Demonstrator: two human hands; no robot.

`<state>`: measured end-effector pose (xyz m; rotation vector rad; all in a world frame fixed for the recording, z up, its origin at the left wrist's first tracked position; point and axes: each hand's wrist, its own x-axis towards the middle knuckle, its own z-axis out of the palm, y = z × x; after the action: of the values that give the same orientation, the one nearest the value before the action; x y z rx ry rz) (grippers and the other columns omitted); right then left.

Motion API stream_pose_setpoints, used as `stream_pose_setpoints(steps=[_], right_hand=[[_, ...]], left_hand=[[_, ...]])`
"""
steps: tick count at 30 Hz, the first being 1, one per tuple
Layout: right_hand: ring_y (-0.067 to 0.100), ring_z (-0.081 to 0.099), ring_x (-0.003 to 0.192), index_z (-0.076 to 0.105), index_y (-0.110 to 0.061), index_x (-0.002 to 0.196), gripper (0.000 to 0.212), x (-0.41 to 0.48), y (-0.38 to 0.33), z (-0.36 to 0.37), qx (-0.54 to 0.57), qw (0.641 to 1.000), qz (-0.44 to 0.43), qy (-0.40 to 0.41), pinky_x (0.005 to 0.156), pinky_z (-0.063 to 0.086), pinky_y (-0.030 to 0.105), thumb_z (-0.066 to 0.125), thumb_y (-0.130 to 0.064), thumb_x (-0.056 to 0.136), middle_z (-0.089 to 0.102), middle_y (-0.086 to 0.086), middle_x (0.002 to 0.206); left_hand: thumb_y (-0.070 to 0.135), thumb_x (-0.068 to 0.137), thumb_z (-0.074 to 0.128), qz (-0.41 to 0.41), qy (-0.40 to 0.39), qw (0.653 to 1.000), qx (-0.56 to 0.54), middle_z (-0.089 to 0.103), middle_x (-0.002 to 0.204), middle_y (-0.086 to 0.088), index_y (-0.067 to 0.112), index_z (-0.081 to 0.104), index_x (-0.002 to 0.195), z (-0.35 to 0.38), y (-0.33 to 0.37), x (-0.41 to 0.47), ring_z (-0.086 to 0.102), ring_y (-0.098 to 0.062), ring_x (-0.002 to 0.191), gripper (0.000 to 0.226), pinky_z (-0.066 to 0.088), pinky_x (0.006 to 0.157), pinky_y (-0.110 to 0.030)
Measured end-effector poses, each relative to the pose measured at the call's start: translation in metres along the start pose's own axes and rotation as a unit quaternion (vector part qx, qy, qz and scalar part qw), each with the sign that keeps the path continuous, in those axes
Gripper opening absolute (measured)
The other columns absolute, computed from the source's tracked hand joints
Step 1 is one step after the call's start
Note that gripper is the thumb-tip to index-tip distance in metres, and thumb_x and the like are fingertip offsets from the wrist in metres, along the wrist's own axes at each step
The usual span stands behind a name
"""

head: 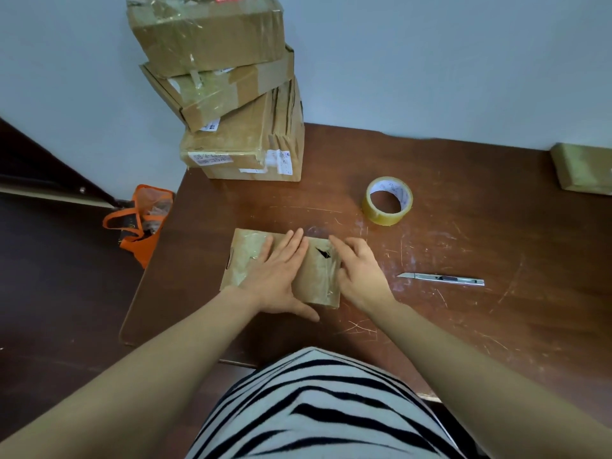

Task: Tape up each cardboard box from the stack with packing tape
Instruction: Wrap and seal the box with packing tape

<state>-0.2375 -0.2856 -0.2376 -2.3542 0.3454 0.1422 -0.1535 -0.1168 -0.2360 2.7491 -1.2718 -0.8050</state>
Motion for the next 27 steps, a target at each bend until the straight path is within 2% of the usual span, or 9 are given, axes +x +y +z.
stream_pose_setpoints(steps=[4,8,14,20,25,27], right_hand=[[0.021,0.03,0.127,0.025,-0.028,0.15,0.059,0.003,0.001,-0.003,-0.187,0.978,-0.061,-0.076,0.107,0.028,0.027,0.046,-0.022,0.095,0.03,0.004,0.141],[0.024,0.025,0.13,0.012,-0.032,0.152,0.062,0.005,0.003,-0.005,-0.267,0.956,-0.066,-0.103,0.107,0.024,0.031,0.041,-0.028,0.097,0.022,0.004,0.145],[0.024,0.021,0.136,0.007,-0.028,0.153,0.068,0.001,-0.002,-0.012,-0.295,0.944,-0.085,-0.123,0.11,0.024,0.032,0.044,-0.021,0.096,0.016,0.005,0.15],[0.021,0.021,0.136,0.003,-0.028,0.153,0.084,-0.004,-0.002,-0.02,-0.31,0.932,-0.089,-0.167,0.098,0.042,0.034,0.054,-0.008,0.089,0.009,0.001,0.153],[0.02,0.026,0.135,0.029,-0.026,0.149,0.061,0.0,0.0,-0.025,-0.249,0.955,-0.078,-0.14,0.097,0.045,0.034,0.047,-0.012,0.092,0.024,-0.002,0.152],[0.02,0.03,0.133,0.027,-0.026,0.149,0.061,0.001,-0.004,-0.024,-0.244,0.96,-0.07,-0.121,0.094,0.044,0.032,0.046,-0.013,0.092,0.029,-0.001,0.149]], left_hand=[[0.079,0.061,0.063,-0.011,-0.009,1.0,0.023,-0.036,0.152,-0.005,0.012,-0.026,0.146,0.003,0.004,0.005,-0.038,-0.015,0.135,0.141,-0.022,0.112,-0.043],[0.073,0.069,0.063,-0.008,0.011,1.0,0.016,-0.032,0.155,-0.003,0.015,-0.025,0.147,0.008,0.002,0.004,-0.038,-0.012,0.133,0.132,-0.021,0.112,-0.041],[0.075,0.071,0.059,-0.007,0.016,1.0,0.02,-0.034,0.153,-0.003,0.017,-0.027,0.146,0.011,0.0,0.004,-0.039,-0.014,0.133,0.129,-0.022,0.112,-0.041],[0.078,0.071,0.056,-0.009,0.016,0.999,0.032,-0.036,0.152,-0.004,0.019,-0.03,0.145,0.013,0.001,0.005,-0.038,-0.015,0.135,0.127,-0.021,0.113,-0.043],[0.073,0.07,0.062,-0.019,0.02,0.999,0.022,-0.033,0.154,-0.003,0.02,-0.026,0.147,0.013,0.002,0.006,-0.033,-0.017,0.14,0.128,-0.018,0.115,-0.044],[0.069,0.069,0.066,-0.027,0.026,0.999,0.014,-0.028,0.156,-0.002,0.019,-0.021,0.149,0.013,0.005,0.006,-0.03,-0.017,0.142,0.129,-0.017,0.116,-0.044]])
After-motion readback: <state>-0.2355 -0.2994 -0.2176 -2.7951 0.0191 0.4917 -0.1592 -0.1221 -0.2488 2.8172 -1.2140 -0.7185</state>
